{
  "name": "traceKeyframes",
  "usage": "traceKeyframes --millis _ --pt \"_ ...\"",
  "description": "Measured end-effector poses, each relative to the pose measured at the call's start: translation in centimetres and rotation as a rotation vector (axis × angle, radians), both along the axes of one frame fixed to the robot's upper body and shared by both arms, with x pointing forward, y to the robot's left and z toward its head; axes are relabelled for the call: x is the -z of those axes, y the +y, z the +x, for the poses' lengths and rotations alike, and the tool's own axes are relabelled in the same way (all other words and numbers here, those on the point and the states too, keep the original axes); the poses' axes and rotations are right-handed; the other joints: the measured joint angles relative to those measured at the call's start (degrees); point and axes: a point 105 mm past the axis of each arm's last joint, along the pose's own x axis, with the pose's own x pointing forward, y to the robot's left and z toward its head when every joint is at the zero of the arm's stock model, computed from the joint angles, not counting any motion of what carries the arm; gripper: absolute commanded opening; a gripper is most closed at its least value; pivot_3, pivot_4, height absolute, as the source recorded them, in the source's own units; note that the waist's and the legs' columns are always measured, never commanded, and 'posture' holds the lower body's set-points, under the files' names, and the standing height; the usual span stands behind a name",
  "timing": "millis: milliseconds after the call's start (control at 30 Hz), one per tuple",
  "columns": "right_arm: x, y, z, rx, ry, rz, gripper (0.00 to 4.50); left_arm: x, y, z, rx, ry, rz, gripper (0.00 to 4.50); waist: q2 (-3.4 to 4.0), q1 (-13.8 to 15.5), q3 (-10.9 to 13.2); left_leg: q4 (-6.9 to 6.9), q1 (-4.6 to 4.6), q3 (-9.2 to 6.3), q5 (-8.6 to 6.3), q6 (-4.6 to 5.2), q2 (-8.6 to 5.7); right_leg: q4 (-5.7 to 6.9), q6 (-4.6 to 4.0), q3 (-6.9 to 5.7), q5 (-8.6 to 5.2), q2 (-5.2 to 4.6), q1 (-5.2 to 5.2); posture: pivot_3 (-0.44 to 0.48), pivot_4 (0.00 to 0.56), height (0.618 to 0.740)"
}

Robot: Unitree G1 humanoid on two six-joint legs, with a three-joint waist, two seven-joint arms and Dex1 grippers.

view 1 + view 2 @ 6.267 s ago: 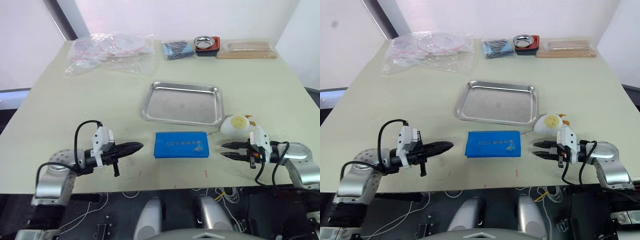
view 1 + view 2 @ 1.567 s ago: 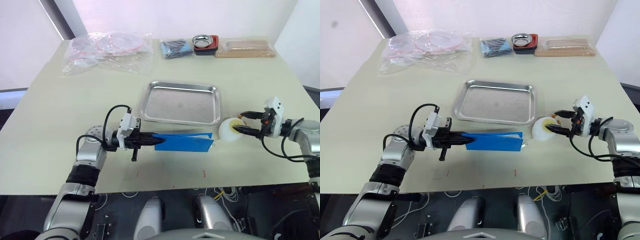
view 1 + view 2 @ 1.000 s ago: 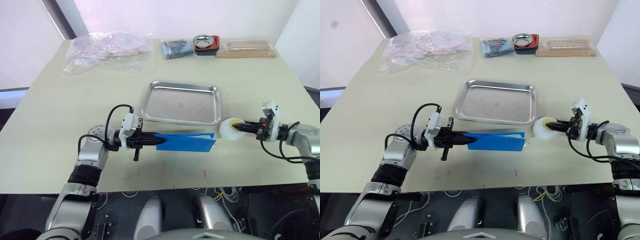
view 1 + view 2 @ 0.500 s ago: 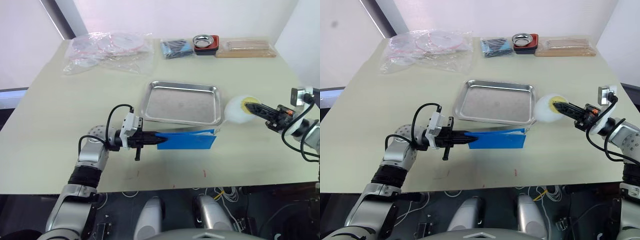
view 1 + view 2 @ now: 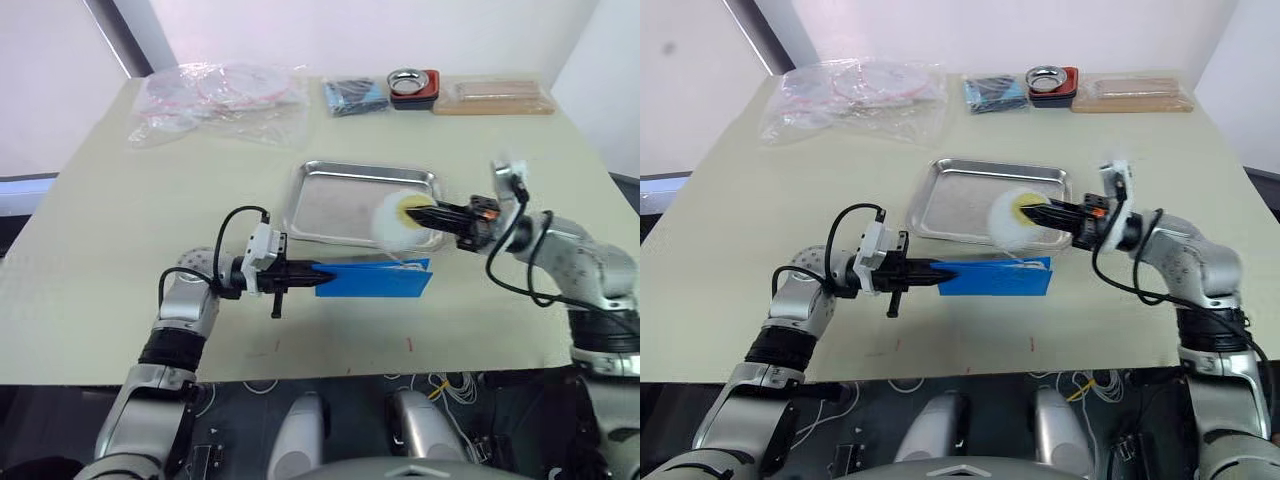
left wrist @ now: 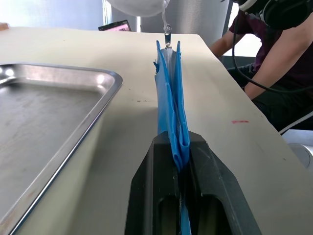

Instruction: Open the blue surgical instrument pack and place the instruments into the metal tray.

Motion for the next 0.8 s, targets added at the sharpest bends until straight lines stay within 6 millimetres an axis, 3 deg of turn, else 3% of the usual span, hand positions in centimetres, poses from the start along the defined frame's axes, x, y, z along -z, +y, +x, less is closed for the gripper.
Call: traceKeyframes --millis 300,533,800 --pt "-0.1 7.2 1.1 -0.068 -0.117 0.017 0.03 0.0 0.2 0.1 -0.008 -0.021 0.003 0.00 0.00 -0.48 0.00 0.07 0.05 -0.01 0.00 0.00 0.05 0.32 -0.15 0.03 0.08 0.09 -0.12 0.000 0.150 0.740" --pt "-0.4 9.4 0.8 -0.064 -0.191 0.043 0.03 0.0 0.3 0.2 -0.017 -0.025 0.002 0.00 0.00 -0.49 0.00 0.08 0.05 -0.01 0.00 0.00 0.04 0.32 -0.15 0.03 0.08 0.07 -0.13 0.000 0.150 0.740" --pt "-1.3 10.4 0.3 -0.063 -0.234 0.103 0.03 -0.1 0.8 0.4 -0.038 -0.032 -0.002 0.00 0.02 -0.50 0.01 0.08 0.04 -0.01 0.00 0.00 0.05 0.32 -0.16 0.03 0.09 0.07 -0.14 0.000 0.150 0.740"
